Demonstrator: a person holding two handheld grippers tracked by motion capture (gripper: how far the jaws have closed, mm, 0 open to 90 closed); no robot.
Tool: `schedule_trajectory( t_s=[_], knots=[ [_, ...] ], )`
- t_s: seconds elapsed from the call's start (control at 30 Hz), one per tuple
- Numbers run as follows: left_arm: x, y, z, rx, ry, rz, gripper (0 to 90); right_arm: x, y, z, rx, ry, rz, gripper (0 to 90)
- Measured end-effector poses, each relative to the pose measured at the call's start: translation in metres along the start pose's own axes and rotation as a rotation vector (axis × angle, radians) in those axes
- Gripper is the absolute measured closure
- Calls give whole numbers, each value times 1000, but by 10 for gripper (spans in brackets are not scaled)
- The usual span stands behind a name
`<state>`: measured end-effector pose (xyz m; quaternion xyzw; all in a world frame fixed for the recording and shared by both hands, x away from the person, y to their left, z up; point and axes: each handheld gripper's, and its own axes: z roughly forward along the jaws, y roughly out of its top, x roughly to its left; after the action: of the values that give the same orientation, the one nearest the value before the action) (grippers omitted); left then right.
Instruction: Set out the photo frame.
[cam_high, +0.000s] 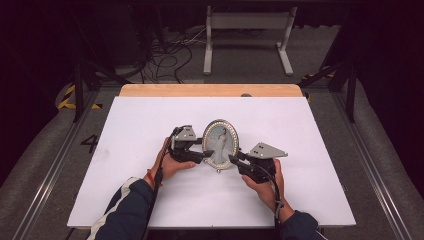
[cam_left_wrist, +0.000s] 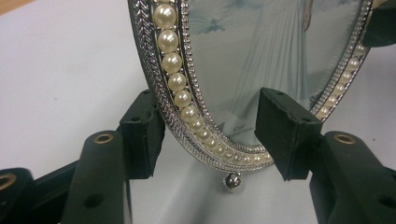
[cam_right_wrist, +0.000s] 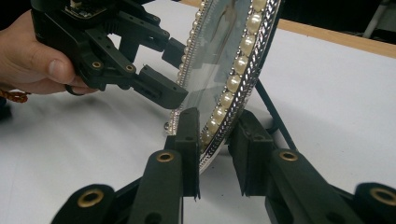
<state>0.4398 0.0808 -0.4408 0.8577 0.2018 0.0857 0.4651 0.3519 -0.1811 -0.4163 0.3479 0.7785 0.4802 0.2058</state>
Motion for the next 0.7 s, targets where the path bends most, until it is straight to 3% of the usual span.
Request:
schedule_trajectory(
  t_s=[0.33, 0.4, 0.5, 0.57, 0.7],
  knots=[
    [0, -3, -5, 6, -8, 5, 449, -3, 1, 2, 2, 8, 2, 736],
    [-2, -3, -7, 7, 5, 9, 453, -3, 1, 3, 2, 4, 5, 736],
    [-7, -2, -8, 10, 62, 42, 512, -3, 1, 2, 3, -9, 5, 718],
    [-8, -1, -8, -1, 67, 44, 506, -2, 1, 1, -6, -19, 6, 669],
    [-6, -2, -8, -11, 70, 24, 483, -1, 2, -4, -20, -18, -4, 671]
  ],
)
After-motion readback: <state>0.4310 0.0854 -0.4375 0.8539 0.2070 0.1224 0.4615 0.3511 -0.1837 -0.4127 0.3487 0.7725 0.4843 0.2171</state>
